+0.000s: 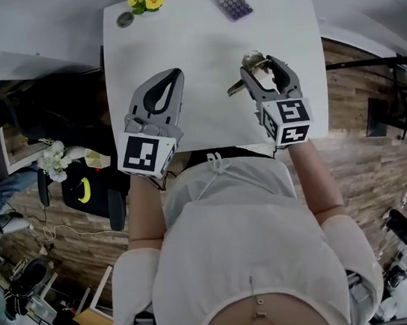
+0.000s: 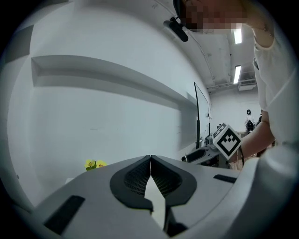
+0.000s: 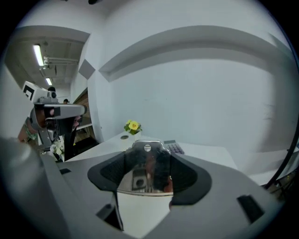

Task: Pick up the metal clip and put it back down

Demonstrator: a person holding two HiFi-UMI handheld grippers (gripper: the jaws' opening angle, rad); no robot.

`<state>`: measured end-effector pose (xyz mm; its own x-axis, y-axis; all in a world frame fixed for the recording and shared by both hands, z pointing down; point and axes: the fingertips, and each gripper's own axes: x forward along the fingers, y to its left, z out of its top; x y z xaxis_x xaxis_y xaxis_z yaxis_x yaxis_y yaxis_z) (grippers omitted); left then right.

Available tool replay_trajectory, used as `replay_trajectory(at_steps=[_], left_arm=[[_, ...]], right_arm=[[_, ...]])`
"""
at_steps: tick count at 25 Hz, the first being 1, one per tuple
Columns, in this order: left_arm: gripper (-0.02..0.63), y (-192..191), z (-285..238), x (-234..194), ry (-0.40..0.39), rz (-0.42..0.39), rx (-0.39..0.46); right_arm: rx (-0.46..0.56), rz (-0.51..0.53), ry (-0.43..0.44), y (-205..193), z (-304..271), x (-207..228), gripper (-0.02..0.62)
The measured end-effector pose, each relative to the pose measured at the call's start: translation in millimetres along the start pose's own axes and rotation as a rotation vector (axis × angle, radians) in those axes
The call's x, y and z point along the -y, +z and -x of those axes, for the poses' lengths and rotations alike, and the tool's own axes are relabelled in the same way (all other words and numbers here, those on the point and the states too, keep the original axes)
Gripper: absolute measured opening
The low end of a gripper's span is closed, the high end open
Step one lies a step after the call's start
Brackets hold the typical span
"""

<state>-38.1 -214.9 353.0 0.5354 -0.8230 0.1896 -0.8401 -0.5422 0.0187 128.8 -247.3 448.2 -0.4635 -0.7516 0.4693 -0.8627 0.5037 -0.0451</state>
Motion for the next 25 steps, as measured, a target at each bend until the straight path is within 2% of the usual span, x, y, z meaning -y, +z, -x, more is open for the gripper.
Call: replay_trajectory(at_steps=[6, 10, 17, 25], left_arm=[[0.018, -41.3, -2.4, -9.0, 0.0, 0.024, -0.117], [0.018, -65.7, -3.2, -18.1, -0.009, 0.054, -0.149], [0.018, -90.2, -16.0, -22.6, -0.009, 0.088, -0.178], [0.018, -103.8, -20.5, -18.7, -0.018, 0.106, -0.208]], right_arm=[[-0.174, 0.012, 0.037, -65.6, -46.0, -9.9, 0.293], [-0.248, 0.016, 0.07, -99.1, -71.4, -24.3, 0.293], [-0.335, 0.064, 0.081, -132.5, -94.9, -23.9, 0.293], [-0.403, 0.088, 0.08, -144.4, -102.7, -21.9, 0.293]])
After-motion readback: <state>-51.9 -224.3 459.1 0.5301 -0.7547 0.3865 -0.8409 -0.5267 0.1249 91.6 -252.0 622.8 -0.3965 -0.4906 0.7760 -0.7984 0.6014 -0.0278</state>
